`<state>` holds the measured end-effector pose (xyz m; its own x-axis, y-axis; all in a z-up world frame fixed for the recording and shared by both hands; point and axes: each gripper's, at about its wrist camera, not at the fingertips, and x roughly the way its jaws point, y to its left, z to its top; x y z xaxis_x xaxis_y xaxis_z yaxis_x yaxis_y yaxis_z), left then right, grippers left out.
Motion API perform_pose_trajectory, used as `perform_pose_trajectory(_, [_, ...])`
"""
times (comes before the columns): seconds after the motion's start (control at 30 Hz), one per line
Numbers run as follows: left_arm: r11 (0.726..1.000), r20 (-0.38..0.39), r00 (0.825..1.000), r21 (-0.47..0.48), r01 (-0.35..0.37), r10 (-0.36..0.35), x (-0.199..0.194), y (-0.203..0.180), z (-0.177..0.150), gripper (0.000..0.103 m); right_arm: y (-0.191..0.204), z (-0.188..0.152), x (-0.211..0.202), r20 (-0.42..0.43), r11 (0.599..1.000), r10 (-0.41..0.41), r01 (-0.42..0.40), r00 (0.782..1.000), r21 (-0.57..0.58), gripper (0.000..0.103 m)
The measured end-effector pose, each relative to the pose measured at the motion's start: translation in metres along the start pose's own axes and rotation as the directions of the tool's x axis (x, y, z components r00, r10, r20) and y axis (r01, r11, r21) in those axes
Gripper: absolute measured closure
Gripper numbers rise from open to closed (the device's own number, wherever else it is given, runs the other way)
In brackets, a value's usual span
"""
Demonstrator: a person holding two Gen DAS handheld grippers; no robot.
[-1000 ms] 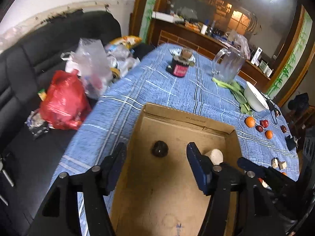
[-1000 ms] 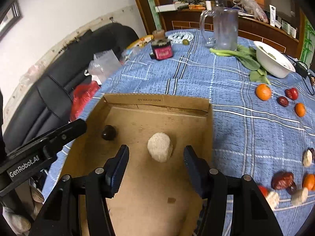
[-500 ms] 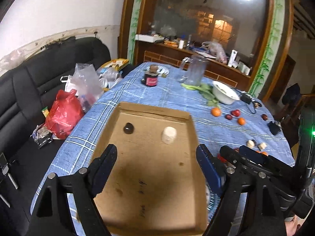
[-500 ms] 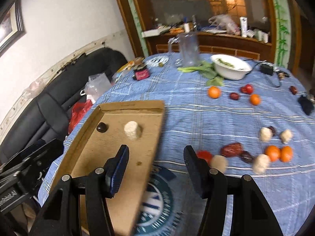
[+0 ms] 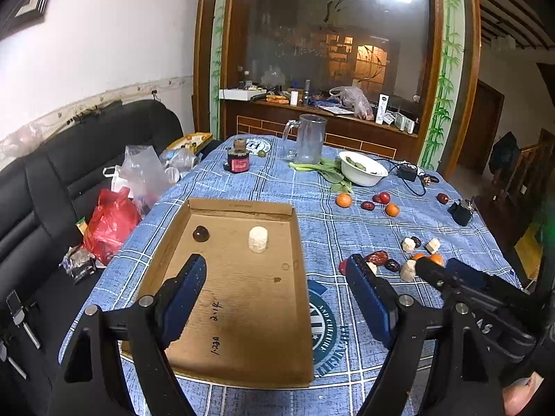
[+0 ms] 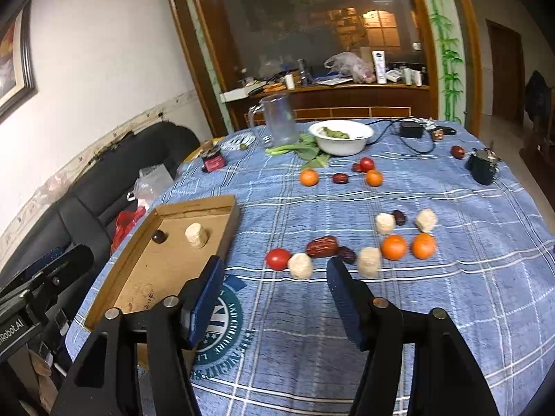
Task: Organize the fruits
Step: 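Withdraw both grippers from the box back toward the fruit row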
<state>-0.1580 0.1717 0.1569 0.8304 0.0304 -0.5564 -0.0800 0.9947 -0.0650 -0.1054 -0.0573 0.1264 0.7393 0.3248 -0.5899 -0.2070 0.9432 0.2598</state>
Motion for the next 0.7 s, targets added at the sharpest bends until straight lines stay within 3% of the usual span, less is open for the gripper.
perform_pose_trajectory(0.07, [1.000,0.011,1.000,0.009,-0.004,0.004,-0.005,-0.004,-0.001,0.021,-0.007,-0.001,-0.008,0.019,1.000,-0.006,0.006,1.000,0.014,0.028])
perform_pose_trajectory(0.43, [0.998,0.038,0.999,0.068,-0.018,0.015,-0.014,-0.030,-0.004,0.021,-0.045,-0.008,-0.029,0.051,0.997,-0.037,0.034,0.998,0.071,0.028])
perform_pose_trajectory(0.7, [0.998,-0.036,0.999,0.057,-0.009,0.011,0.017,-0.032,-0.008,0.021,-0.083,-0.013,-0.017,0.006,0.991,-0.087,0.086,0.996,0.102,0.028])
